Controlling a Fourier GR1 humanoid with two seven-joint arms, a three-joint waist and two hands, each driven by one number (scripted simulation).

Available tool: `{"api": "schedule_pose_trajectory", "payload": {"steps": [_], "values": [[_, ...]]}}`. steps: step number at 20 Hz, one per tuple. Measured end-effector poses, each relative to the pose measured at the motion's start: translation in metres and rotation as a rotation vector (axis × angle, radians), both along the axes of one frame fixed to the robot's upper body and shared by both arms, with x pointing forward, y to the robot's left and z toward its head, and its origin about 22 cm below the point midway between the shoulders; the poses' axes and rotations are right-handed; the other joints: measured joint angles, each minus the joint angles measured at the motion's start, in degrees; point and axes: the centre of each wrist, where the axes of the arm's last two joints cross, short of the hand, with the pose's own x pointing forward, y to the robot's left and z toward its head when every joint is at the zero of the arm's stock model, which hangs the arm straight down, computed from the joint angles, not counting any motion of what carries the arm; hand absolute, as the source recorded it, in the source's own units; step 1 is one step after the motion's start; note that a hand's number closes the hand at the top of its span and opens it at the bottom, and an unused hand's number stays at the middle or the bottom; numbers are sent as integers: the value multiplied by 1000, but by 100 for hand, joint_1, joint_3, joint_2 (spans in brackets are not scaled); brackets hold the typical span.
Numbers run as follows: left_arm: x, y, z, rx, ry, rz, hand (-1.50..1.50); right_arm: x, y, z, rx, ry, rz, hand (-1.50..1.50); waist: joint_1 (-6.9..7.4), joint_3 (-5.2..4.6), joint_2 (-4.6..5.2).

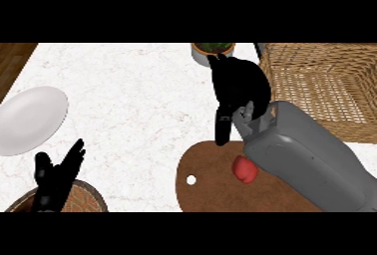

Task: Pick the bell pepper from the cutting board and place it in the basket

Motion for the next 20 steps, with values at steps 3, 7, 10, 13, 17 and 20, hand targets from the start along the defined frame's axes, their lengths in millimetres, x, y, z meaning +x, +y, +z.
{"api": "schedule_pose_trajectory", "payload": {"steps": [3,7,10,13,17,20], "values": [[-2,0,1,-2,-6,0,0,-4,-1,8,6,20,15,-150,14,3,15],[-4,1,3,-5,-1,2,0,-12,-2,4,4,44,27,-150,10,7,33],[-4,0,3,-8,0,1,0,-18,-8,2,8,50,28,-150,17,11,56],[-4,-3,6,-7,3,-3,0,-27,-14,-6,6,49,23,-150,44,14,76],[-5,-5,7,-5,-4,-16,0,-34,-22,-19,-9,55,4,-150,116,13,114],[-4,-5,7,-5,-5,-22,0,-36,-25,-35,-40,75,-15,-150,146,13,135]]}}
